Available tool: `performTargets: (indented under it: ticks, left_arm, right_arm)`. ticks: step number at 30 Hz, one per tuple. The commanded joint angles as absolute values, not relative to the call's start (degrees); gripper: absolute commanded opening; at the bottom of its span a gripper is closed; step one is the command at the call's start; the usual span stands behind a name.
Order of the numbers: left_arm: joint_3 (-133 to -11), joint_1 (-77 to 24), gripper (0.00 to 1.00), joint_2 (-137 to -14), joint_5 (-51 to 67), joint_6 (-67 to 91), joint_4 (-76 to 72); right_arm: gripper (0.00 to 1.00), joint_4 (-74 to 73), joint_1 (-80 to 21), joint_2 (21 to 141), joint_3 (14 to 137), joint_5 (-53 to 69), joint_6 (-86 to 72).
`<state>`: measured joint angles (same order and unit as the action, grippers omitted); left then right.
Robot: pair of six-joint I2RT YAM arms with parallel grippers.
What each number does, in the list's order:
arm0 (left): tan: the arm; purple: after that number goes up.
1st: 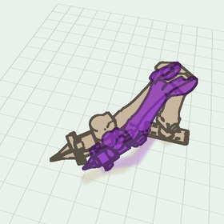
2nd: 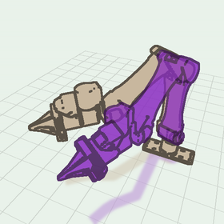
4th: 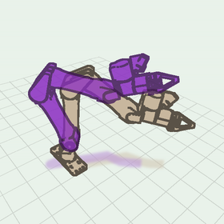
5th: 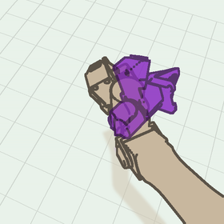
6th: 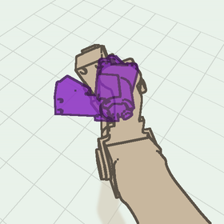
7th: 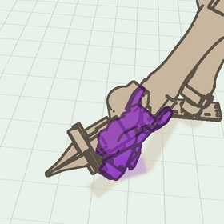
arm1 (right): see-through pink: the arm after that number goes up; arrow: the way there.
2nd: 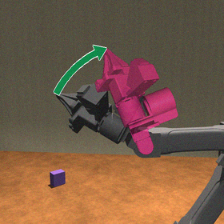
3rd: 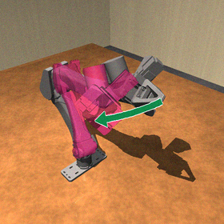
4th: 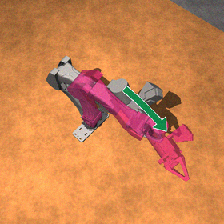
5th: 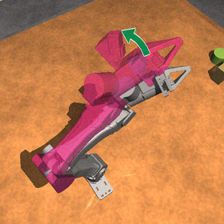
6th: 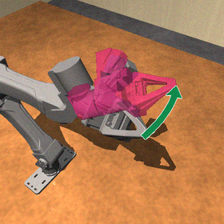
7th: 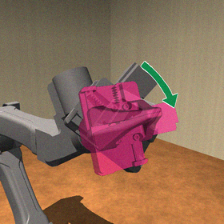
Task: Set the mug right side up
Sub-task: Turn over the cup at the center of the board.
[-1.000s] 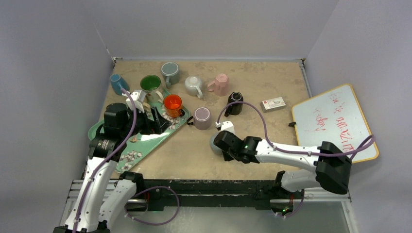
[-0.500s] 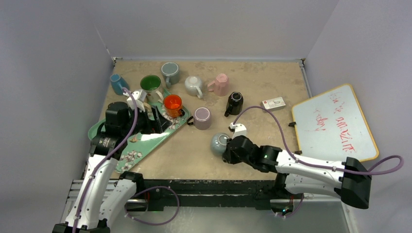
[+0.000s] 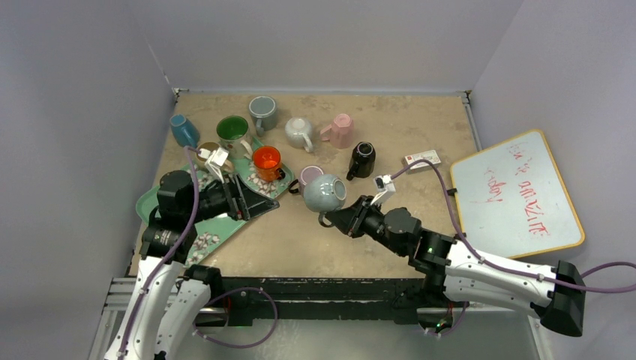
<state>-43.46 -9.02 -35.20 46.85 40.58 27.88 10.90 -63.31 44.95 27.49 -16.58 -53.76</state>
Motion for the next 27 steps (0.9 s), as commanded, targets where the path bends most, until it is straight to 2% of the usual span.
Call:
performTargets:
  ticks: [1, 8, 15, 21, 23, 27]
  left_arm:
    - [-39.67, -8.79, 0.85, -33.32, 56.71, 53.58, 12.65]
    - [-30.06, -8.79, 0.81, -33.10, 61.21, 76.07, -18.82]
    - [-28.84, -8.88, 0.80, -32.63, 60.93, 76.17, -18.98]
    - [-26.56, -8.90, 0.83, -32.61, 61.39, 81.11, -26.63]
    - [-26.41, -8.88, 0.82, -32.94, 61.05, 81.35, -27.31]
    - [-24.79, -8.94, 0.73, -34.23, 60.67, 83.68, -31.80]
  right_arm:
    - [0.00, 30.68, -63.19, 43.97, 30.06, -17.13, -55.21]
    - [0.00, 39.40, -63.19, 47.81, 35.18, -12.05, -54.08]
    - [0.00, 46.52, -63.17, 52.33, 37.84, -8.46, -56.54]
    - [0.00, 51.98, -63.19, 57.29, 40.53, -6.32, -58.03]
    - [0.00, 53.86, -63.27, 59.21, 41.54, -5.04, -58.87]
    - [0.00, 57.13, -63.27, 62.69, 43.03, -3.39, -60.70]
